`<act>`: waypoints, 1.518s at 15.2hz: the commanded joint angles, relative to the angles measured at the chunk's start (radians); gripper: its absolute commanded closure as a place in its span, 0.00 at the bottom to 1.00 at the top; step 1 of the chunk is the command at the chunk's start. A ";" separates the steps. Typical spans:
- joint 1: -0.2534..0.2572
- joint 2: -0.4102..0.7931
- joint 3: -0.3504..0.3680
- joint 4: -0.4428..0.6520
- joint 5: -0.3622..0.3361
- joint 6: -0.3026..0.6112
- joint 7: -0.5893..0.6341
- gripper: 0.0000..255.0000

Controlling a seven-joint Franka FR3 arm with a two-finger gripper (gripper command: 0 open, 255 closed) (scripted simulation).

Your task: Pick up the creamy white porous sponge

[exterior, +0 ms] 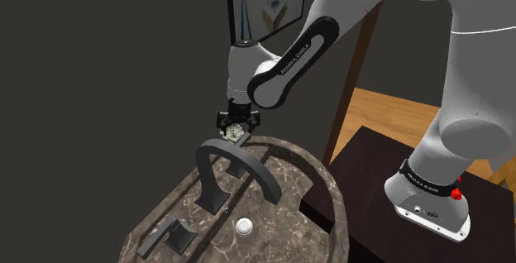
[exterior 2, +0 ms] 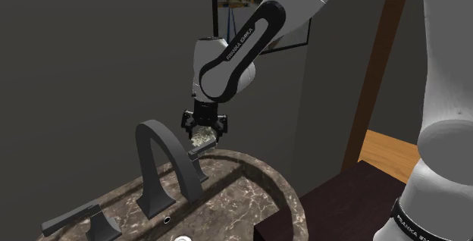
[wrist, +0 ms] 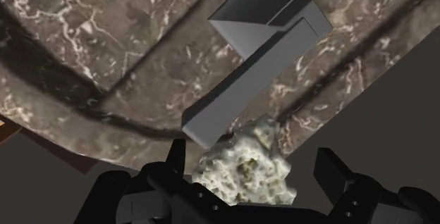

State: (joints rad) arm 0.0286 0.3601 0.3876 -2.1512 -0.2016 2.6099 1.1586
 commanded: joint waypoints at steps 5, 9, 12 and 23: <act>0.058 0.135 -0.062 0.094 -0.064 0.048 0.089 0.00; 0.077 0.186 -0.086 0.102 -0.090 0.091 0.107 0.00; 0.078 0.187 -0.087 0.104 -0.090 0.090 0.108 1.00; 0.068 0.164 -0.075 0.098 -0.079 0.072 0.099 1.00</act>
State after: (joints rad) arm 0.1016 0.5362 0.3083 -2.0477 -0.2847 2.6866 1.2608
